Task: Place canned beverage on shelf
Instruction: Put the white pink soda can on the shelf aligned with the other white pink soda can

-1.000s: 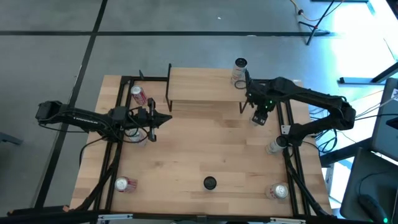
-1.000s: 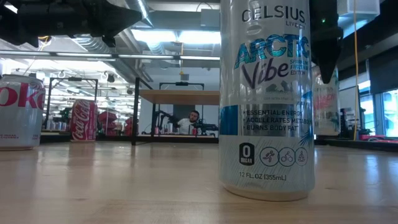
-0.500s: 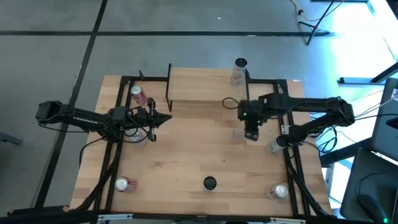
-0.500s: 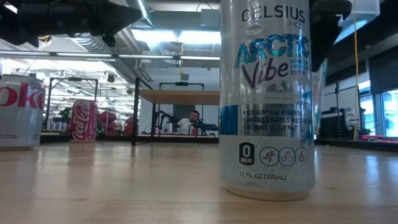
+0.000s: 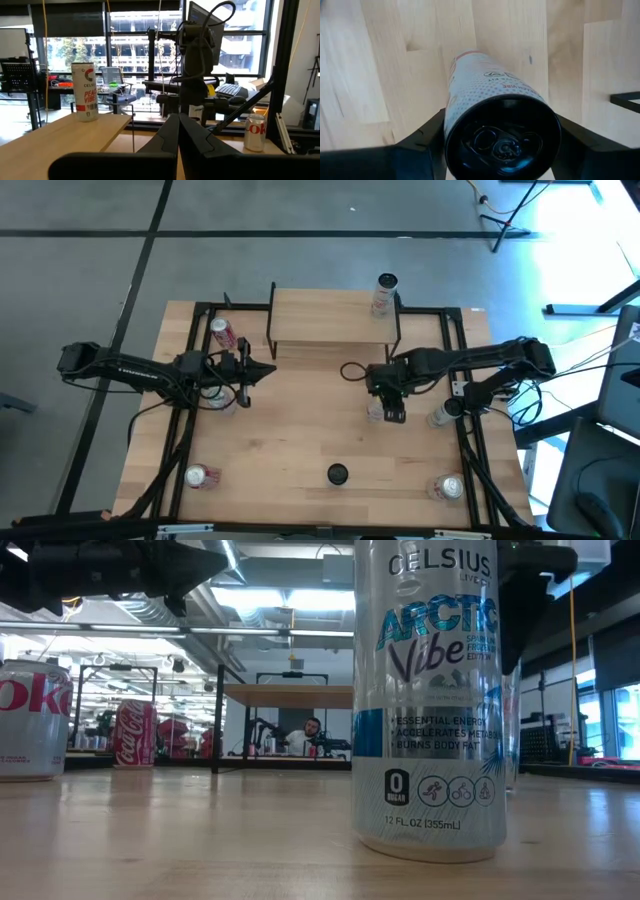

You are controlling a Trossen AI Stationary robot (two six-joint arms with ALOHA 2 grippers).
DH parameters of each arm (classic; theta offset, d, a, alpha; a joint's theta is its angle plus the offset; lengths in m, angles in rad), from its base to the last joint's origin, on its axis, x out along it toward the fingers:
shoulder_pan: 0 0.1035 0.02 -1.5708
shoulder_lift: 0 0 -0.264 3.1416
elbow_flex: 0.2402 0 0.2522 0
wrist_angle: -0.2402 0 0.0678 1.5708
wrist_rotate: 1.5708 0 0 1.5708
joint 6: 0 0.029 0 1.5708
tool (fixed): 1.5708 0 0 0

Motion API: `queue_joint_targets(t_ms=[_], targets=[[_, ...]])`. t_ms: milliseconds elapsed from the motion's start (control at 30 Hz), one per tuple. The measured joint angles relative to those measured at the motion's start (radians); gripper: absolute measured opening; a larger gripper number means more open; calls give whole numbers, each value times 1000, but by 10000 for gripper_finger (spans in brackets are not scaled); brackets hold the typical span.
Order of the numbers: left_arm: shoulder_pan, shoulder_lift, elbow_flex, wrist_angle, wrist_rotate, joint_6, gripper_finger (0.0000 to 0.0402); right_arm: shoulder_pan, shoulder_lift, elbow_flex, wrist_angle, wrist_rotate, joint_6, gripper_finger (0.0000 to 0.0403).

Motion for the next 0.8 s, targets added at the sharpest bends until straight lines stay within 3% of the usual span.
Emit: queue_joint_targets(t_ms=[67, 333, 567, 800], targets=[[0, 0, 0, 0, 0, 0, 0, -1, 1, 0, 12, 0, -5, 250], [0, 0, 0, -1, 0, 0, 0, -2, -1, 27, -21, 2, -12, 386], [0, 0, 0, -1, 4, 0, 0, -2, -111, 47, -42, 21, 22, 370], [0, 0, 0, -2, 4, 0, 0, -2, -357, -183, 209, 34, 32, 364]])
